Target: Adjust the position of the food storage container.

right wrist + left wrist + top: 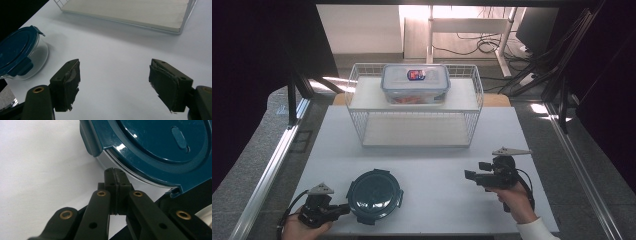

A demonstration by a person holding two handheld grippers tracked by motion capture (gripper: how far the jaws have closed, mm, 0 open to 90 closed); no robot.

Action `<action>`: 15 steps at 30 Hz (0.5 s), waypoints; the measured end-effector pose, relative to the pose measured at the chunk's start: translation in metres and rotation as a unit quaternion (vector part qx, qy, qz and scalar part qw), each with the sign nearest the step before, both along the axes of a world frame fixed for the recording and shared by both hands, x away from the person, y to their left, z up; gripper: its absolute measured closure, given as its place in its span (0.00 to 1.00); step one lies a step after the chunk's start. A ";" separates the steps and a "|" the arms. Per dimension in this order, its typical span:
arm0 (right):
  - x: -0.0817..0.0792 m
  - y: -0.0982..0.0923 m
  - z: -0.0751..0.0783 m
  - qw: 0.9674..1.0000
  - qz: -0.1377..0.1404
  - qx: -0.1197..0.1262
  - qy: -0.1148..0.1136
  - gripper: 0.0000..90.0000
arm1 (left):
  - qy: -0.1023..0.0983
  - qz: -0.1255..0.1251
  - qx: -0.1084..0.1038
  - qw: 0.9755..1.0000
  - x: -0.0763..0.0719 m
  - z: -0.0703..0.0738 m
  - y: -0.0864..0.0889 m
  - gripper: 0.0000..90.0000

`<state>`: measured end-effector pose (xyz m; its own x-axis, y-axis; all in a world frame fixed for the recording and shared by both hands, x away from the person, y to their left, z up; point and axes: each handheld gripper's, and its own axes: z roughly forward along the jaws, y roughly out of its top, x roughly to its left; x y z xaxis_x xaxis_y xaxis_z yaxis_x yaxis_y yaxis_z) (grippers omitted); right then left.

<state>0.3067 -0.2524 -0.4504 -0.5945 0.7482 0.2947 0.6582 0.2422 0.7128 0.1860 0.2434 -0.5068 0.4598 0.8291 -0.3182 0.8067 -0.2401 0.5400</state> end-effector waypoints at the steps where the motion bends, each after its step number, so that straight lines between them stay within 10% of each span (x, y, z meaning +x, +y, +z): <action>1: 0.000 0.000 0.000 1.000 0.000 -0.001 0.001 0.27 | 0.002 -0.003 -0.001 1.000 0.001 0.000 -0.001 1.00; 15: 0.001 -0.001 -0.002 1.000 -0.004 0.000 0.004 0.27 | 0.007 -0.026 -0.002 1.000 0.015 0.001 -0.017 1.00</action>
<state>0.3079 -0.2531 -0.4521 -0.5862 0.7531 0.2988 0.6659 0.2377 0.7072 0.2007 0.2268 -0.5054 0.4976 0.8032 -0.3275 0.8006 -0.2800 0.5297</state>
